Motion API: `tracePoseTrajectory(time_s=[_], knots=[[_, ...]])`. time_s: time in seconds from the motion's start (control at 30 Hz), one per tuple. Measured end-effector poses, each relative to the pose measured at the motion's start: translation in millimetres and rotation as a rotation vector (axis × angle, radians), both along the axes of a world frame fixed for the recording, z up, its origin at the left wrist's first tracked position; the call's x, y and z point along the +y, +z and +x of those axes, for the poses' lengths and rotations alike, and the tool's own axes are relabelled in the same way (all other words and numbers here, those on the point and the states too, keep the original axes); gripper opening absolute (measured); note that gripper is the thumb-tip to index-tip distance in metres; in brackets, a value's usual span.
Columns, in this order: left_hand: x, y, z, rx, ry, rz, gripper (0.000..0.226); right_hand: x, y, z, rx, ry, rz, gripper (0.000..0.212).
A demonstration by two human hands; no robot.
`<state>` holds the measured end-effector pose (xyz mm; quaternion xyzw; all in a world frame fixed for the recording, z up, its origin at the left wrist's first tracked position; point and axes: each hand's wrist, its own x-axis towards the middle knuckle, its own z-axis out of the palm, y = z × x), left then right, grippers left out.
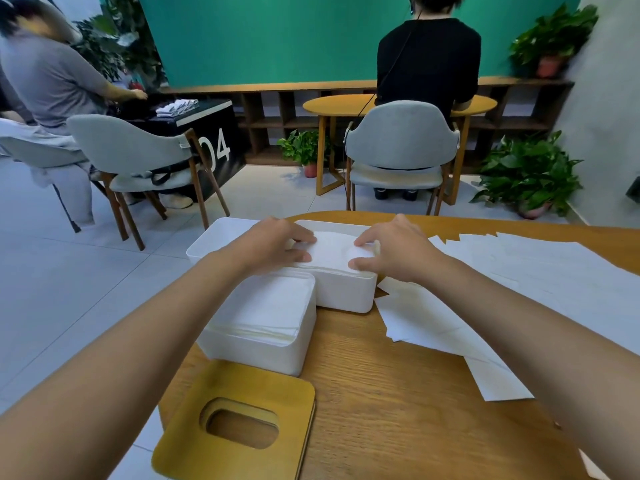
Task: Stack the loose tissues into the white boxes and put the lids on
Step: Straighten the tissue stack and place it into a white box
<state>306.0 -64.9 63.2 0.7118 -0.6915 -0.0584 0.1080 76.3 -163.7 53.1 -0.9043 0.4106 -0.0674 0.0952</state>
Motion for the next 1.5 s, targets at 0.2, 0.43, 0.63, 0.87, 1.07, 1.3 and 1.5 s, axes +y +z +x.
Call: tracePoseTrajectory(time_s=[0.2,0.43,0.63,0.87,1.07,1.3,1.5], knots=[[-12,3,-4,-0.085,0.020,0.097,0.047,-2,2,2,0.026,0.005,0.076,0.056],[-14,10,-18,-0.237,0.032,0.159,0.047,-1,4,4,0.065,0.006,0.065,0.057],[-11,28,-38,-0.334,0.051,0.112,0.041,7,-3,-17,-0.253,0.005,0.105,0.055],[-11,29,-111,-0.093,-0.182,-0.187,0.028,19,5,-87,-0.466,-0.037,0.084,0.041],[-22,-2,-183,0.077,-0.300,-0.178,0.029,24,-19,-171,-0.448,-0.115,0.127,0.031],[-36,-60,-240,0.185,-0.193,0.027,0.062,26,-60,-236,-0.305,-0.115,0.128,0.046],[-36,-89,-255,0.142,-0.192,-0.001,0.065,24,-84,-266,-0.243,-0.097,0.138,0.056]])
